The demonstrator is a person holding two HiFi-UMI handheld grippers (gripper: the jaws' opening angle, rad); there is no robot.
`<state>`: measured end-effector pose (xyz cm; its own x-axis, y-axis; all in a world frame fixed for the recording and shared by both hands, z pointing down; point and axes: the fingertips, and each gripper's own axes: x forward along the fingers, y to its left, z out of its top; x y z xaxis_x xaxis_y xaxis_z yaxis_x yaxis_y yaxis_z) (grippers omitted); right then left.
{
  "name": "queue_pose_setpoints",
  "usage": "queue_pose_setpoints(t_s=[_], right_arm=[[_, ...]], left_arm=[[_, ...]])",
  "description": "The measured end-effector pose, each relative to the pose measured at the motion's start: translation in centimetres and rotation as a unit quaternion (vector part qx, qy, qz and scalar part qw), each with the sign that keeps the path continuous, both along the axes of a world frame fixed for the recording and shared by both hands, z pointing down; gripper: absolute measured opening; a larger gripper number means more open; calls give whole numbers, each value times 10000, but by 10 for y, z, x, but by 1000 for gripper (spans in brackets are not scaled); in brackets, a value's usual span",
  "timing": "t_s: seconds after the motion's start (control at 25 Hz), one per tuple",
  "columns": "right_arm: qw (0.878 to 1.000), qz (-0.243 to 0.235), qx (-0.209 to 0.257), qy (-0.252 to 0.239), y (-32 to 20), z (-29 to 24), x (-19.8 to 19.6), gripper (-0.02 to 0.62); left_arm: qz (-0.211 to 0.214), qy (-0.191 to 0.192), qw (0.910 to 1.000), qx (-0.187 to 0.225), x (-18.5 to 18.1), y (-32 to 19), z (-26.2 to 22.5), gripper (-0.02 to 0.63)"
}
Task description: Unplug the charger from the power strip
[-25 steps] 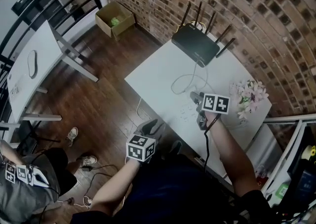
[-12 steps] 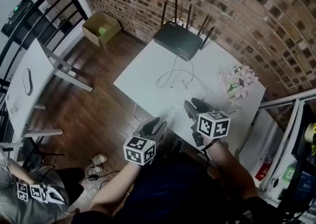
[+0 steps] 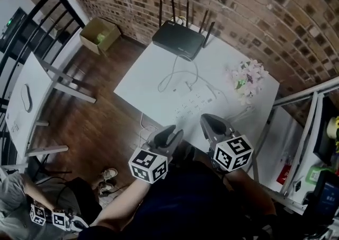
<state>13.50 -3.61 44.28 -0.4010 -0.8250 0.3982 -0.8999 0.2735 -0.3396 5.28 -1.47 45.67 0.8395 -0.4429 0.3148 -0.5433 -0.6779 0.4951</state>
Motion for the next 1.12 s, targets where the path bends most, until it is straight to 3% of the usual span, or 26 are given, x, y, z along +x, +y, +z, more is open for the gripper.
queue_pose_setpoints(t_s=[0.28, 1.12], right_arm=[[9972, 71, 522, 537, 8, -16, 5, 14], [9972, 23, 653, 373, 9, -24, 7, 12]], left_arm=[[38, -44, 10000, -39, 8, 6, 5, 120], [258, -137, 9992, 256, 21, 17, -3, 120]])
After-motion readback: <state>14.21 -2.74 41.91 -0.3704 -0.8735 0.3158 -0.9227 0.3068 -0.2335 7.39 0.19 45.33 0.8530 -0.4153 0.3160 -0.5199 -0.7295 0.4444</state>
